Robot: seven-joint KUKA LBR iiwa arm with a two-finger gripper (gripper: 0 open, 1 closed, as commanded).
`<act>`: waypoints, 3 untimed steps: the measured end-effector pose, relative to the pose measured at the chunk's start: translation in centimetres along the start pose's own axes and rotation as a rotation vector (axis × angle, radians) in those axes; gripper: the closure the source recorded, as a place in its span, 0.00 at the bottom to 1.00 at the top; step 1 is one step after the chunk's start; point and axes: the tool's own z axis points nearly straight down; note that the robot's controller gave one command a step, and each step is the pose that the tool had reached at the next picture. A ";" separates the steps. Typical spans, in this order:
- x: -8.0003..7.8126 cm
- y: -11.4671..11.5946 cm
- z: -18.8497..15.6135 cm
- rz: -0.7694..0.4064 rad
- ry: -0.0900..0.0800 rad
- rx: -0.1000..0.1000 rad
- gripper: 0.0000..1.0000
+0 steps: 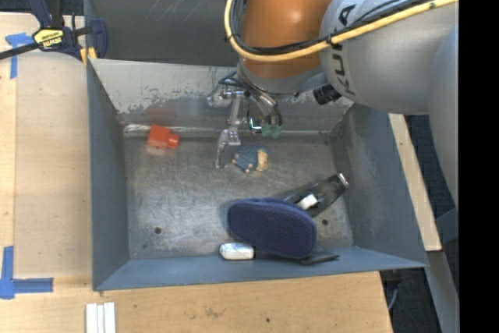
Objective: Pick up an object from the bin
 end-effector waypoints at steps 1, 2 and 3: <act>-0.5 -5.6 12.6 0.045 -0.004 0.000 0.00; 0.2 -11.7 12.7 0.023 -0.018 -0.003 0.00; -0.1 -11.5 12.5 0.021 -0.028 -0.003 1.00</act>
Offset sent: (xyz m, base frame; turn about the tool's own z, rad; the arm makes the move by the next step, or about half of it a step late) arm 0.0045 -0.0536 -0.1229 0.0416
